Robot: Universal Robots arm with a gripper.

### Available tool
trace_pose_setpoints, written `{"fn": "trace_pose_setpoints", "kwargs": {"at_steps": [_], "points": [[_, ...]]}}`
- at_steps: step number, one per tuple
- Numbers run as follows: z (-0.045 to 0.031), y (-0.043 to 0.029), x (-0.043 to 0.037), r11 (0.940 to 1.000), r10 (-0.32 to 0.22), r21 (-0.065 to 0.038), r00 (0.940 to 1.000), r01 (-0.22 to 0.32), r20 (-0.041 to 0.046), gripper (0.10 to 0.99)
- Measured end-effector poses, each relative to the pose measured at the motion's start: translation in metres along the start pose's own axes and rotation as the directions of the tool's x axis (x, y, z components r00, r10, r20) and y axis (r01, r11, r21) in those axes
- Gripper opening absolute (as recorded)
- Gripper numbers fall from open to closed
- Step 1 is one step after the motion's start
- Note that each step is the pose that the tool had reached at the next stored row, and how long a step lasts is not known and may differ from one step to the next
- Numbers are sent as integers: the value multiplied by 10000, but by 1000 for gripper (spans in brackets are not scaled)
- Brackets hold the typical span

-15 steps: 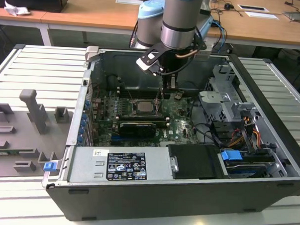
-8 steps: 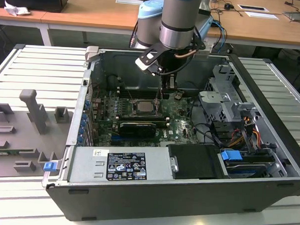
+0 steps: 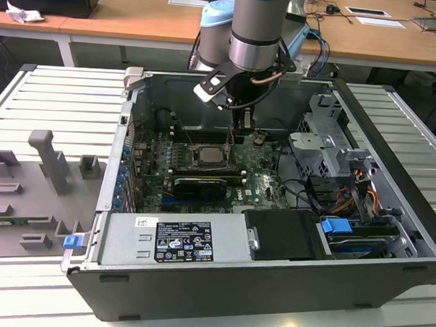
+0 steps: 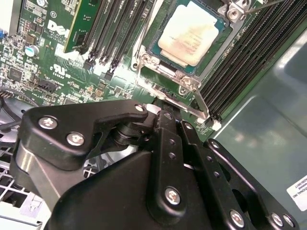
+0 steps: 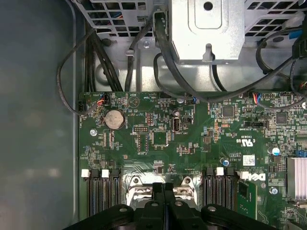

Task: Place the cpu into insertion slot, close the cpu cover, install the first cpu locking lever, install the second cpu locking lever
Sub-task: 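Close the cpu cover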

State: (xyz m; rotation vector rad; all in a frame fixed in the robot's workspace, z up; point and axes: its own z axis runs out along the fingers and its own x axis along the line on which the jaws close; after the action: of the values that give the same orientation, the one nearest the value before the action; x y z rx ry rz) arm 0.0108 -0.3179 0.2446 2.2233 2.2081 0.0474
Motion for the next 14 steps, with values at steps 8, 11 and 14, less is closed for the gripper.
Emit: {"fn": "trace_pose_setpoints", "kwargs": {"at_steps": [8,11,14], "points": [[3,-49,0,10000,0,0,10000,0,0,106],[6,-95,-1,10000,-1,0,10000,1,1,106],[6,-167,-1,10000,0,-1,10000,0,0,106]]}}
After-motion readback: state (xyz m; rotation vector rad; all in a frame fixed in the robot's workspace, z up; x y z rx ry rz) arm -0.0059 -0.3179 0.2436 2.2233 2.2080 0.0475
